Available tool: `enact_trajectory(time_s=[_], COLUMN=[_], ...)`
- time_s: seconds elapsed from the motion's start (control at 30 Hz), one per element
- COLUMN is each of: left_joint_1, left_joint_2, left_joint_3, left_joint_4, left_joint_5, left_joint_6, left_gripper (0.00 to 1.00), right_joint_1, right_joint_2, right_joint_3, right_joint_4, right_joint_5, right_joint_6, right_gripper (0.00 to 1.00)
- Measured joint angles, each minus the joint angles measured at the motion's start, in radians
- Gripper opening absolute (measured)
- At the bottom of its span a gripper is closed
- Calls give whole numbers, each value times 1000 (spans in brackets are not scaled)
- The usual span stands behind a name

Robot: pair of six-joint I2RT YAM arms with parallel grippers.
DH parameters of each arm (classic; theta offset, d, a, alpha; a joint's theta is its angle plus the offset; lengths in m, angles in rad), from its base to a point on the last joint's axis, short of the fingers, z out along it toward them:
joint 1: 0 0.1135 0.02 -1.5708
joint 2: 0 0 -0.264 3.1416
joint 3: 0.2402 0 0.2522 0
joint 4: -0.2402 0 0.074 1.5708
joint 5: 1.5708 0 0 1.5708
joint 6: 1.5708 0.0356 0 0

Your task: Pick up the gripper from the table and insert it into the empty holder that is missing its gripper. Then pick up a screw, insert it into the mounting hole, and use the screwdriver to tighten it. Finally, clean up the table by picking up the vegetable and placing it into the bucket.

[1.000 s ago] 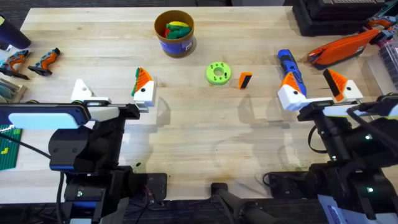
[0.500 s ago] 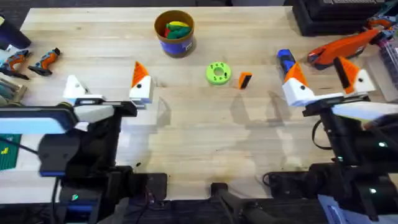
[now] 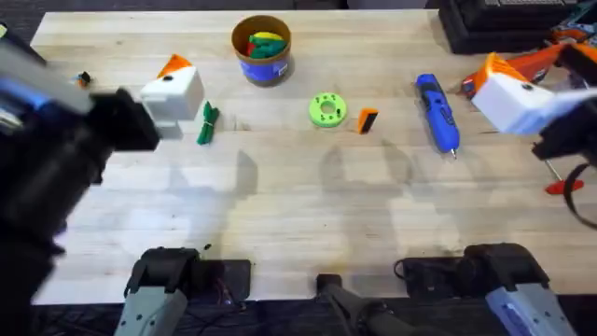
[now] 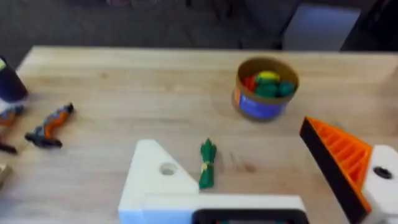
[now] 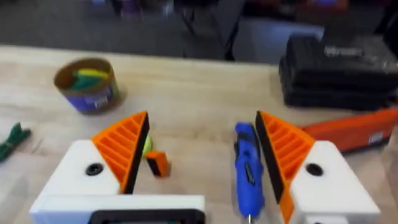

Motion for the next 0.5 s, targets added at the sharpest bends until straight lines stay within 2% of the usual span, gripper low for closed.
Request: enact_trajectory(time_s=[0.33,0.5], left_joint_1=[0,0], left_joint_2=[422,551], left_joint_3=[213,249], left_joint_4=[-249,-277], left_joint_5=[0,2], left_joint_6=[0,0], left_gripper=[985,985], right_joint_1=[0,0], right_joint_2=[435,552], right_joint_3=[247,316], right_joint_4=[-350,-423], right_joint_5=[0,0], right_joint_6=[0,0], right_gripper=[991,991])
